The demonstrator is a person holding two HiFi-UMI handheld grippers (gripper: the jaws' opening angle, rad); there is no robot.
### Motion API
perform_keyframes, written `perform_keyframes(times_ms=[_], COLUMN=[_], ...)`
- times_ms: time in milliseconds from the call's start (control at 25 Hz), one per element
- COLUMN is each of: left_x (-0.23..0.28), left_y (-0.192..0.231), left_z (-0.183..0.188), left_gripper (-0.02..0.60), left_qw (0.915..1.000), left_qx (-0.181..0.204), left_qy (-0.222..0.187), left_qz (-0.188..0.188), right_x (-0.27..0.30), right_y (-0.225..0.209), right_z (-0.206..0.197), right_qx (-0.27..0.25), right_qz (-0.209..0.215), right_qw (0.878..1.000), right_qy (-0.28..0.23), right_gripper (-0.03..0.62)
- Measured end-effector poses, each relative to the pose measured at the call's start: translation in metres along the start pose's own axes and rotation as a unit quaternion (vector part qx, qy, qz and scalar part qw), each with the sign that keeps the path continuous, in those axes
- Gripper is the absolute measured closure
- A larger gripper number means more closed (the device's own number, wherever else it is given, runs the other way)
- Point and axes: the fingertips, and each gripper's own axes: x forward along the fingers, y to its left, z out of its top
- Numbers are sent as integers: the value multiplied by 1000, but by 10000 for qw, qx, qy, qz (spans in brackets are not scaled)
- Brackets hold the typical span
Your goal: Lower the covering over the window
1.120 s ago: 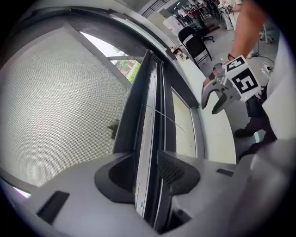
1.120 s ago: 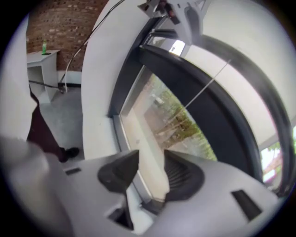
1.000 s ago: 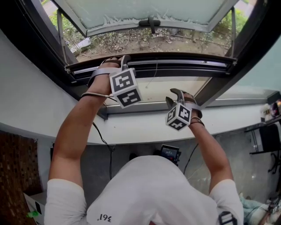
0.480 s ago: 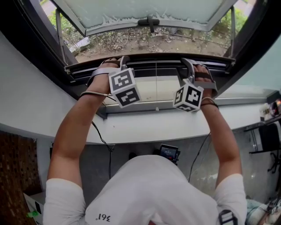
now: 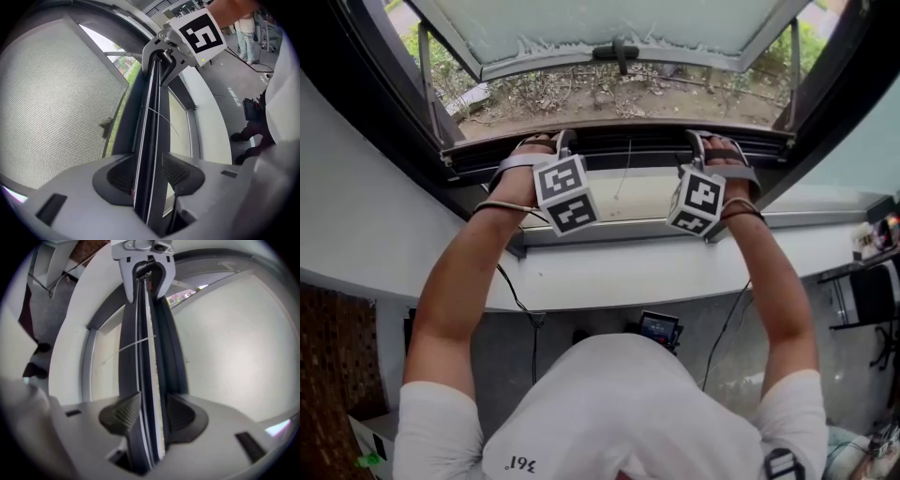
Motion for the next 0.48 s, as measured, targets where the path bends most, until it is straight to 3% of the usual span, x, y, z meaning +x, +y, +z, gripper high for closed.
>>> perform_keyframes(times_ms=[480], left_x=[21], left_y=[-29], left_z=[-9], left_gripper=[377], left_qw=[9991], left_qx=[7], left_qy=[203], left_qz=[-376], right_x=[10], right_y=[36], right_z=[-3], right_qx=[-217], right_qz=[949], right_qw=[9946], right_qy=[356], right_gripper=[415])
